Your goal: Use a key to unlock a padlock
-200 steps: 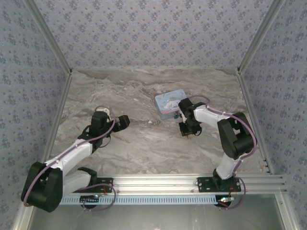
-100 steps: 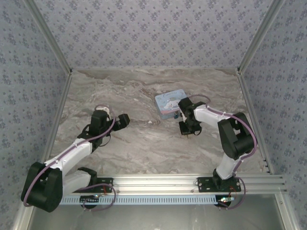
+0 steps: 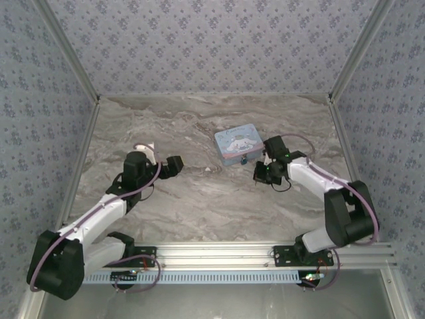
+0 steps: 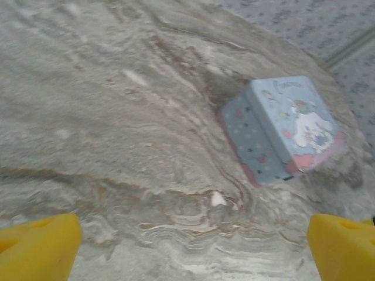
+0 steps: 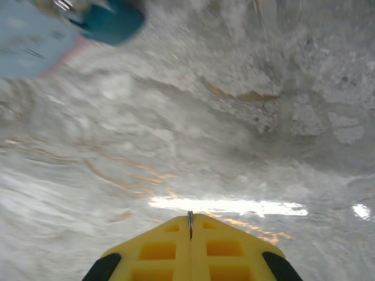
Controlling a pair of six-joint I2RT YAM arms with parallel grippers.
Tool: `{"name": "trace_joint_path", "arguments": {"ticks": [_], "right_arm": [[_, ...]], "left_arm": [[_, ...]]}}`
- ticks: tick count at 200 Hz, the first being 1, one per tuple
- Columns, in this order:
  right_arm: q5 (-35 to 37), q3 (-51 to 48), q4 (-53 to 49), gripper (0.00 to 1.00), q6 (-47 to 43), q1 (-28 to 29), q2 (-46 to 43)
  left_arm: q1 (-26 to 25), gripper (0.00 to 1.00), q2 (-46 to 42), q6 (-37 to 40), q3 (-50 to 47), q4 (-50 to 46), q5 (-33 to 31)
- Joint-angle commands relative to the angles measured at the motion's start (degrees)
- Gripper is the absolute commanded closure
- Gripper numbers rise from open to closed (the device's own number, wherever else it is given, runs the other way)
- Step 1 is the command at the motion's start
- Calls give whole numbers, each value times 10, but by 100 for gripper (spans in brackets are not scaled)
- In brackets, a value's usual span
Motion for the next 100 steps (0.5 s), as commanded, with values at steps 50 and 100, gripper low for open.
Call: {"name": "trace_joint_path", "arguments": {"ticks": [50,100], "right_arm": [[-59,-54,170,100,293,-2,-138],[-59,-63,244,100,403,9,-199]], "left_arm": [[-101,16,61,115,54,168,91],[-169,34,174,142,160,184,147]]}}
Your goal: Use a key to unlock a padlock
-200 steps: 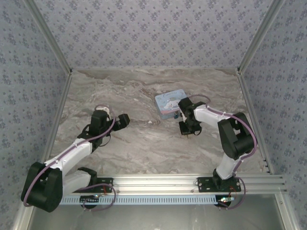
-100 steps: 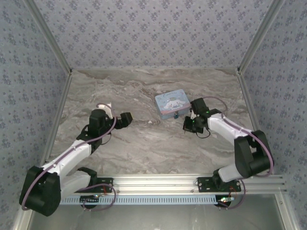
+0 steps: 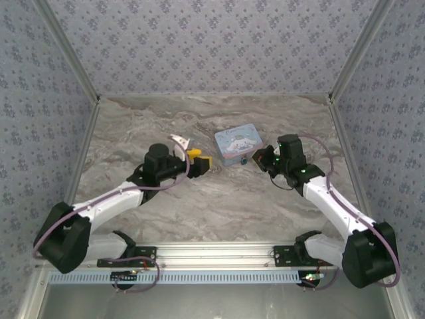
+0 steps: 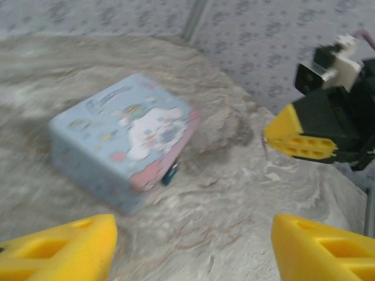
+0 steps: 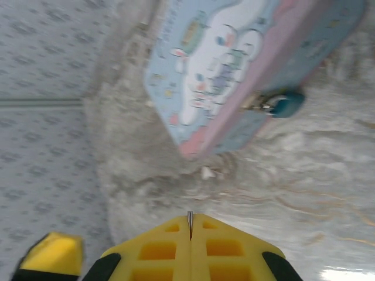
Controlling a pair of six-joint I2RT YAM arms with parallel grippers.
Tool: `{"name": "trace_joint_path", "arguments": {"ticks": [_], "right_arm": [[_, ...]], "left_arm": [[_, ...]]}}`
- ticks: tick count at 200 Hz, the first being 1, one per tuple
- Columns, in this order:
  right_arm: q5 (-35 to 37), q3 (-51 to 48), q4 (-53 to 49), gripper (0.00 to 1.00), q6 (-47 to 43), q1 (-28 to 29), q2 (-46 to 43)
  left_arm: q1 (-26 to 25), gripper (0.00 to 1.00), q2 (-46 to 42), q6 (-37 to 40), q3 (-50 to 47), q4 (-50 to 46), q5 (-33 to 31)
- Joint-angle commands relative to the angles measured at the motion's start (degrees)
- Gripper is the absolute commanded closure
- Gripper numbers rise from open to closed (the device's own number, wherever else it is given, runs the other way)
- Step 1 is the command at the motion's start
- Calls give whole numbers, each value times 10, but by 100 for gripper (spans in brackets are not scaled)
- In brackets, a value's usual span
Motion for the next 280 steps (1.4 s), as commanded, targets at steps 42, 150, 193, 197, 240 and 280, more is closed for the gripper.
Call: {"name": "trace_joint_path", "arguments": {"ticks": [42,150,193,197,240,280], "right_arm": [[-9,-5,54,100,107,17,-47],[-14,-3,59,100,123,26,-67],[-9,-2,57,100,124,34,-66],[-9,-2,57,100,124,35,-66],[-5,0,56,100,126,42,-65],[-5,-1,58,100,122,44,-68]], "left_arm": [[-61,38,113,28,114,59,64],[-98,51,195,9,189,56,71],[-99,62,202,10,199,51,73],[-99,64,202,10,199,51,74],[-99,85,204,16,204,39,73],[-99,100,195,34,208,9,72]]}}
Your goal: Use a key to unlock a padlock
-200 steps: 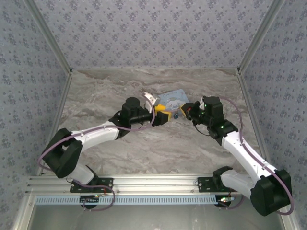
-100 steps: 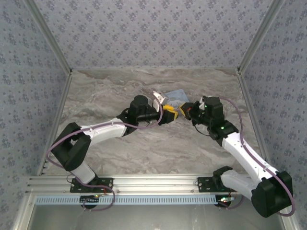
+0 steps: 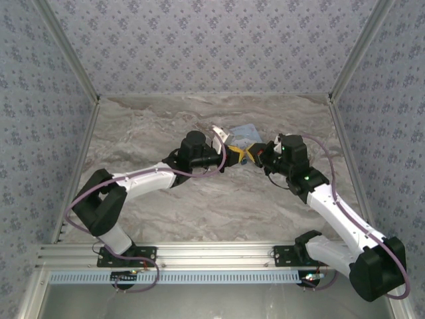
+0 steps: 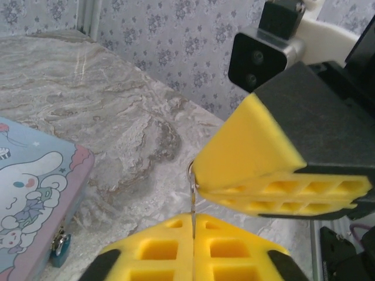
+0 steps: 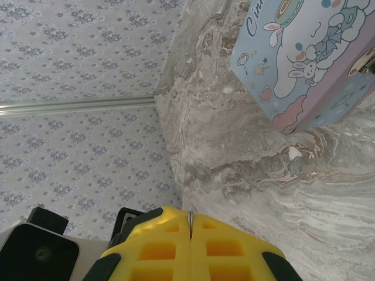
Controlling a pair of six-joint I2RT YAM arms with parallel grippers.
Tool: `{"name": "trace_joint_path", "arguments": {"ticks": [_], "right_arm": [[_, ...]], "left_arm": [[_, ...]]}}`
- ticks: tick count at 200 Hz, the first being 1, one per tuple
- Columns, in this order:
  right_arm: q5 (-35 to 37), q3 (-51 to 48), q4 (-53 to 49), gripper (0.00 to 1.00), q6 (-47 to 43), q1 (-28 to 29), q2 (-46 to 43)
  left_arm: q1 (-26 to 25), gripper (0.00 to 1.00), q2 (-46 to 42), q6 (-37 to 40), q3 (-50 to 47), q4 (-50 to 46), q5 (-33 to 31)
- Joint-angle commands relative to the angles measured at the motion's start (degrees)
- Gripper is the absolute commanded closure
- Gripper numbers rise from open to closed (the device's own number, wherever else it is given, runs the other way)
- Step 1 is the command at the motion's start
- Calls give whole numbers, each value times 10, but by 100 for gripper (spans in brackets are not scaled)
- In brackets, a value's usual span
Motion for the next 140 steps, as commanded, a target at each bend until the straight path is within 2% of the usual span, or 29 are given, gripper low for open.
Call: {"name": "trace_joint_path", "arguments": {"ticks": [1,8,36,45,66,92,113,140], "right_arm": [[3,0,3,100,3,5,-12],[1,0,1,99,-3,4,-13],[-12,1,-22,77,-61,-6,-24],[-23,-1,-27,67,-97,-14,-29],[-65,4,-61,52,-200,-47,-46],[-112,22,-133,40,-369,-93,-71],[-130,37,-181,33,-521,-108,-94],[-219,51,-189,30,-680,-106,-106]], "left_arm": [[-4,100,-5,20,25,-18,15],[-5,100,-10,28,26,-29,15],[2,100,-39,74,34,-105,19],[7,100,-49,93,39,-137,27],[20,100,-73,142,59,-229,48],[27,100,-93,227,110,-380,57],[28,100,-99,288,154,-490,56],[28,100,-101,344,197,-583,48]]}}
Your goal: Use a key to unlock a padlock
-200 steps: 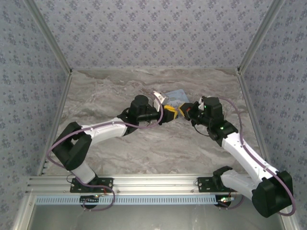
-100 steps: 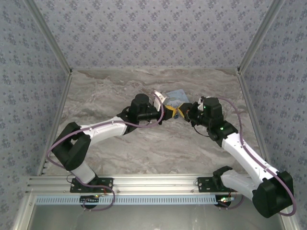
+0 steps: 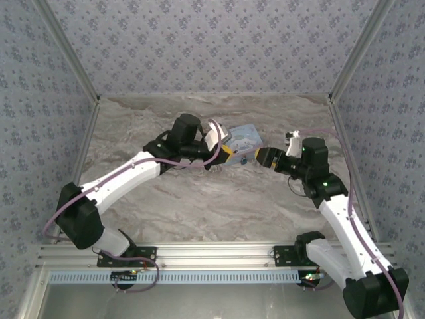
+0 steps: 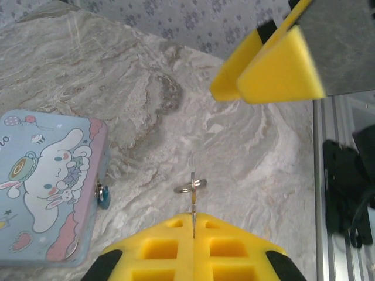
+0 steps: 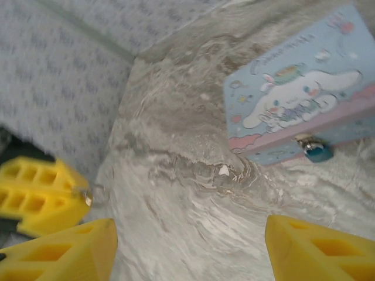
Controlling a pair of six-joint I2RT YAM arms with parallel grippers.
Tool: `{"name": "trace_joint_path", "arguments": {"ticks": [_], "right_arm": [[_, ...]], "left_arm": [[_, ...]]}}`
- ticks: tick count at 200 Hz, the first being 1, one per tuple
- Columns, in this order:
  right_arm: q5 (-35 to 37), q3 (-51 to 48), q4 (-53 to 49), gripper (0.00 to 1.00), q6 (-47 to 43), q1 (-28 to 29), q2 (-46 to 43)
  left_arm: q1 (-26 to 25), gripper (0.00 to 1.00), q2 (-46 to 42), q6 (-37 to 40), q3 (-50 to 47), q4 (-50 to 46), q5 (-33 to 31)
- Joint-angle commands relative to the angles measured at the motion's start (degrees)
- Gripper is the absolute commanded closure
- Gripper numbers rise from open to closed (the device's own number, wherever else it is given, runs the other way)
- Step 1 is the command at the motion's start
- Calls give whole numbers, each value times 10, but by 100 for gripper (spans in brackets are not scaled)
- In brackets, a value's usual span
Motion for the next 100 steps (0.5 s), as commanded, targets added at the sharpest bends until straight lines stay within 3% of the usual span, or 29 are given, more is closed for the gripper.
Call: {"name": "trace_joint_path", "arguments": {"ticks": [1,26,48,73,100], "right_arm": [[-97,30,-39,30,-216,2,-15],[-134,46,-73,29,-372,23,-15],[-121,49,-74,29,-466,63,-9],[-110,43,-16,29,-481,96,12],[-98,29,53,35,-480,123,37]], "left_arm": [[0,100,-15,91,40,-149,8],[1,100,-21,126,58,-185,-2],[0,100,-27,138,64,-191,-2],[0,100,-31,140,68,-190,-2],[0,100,-32,142,67,-188,-1]]}}
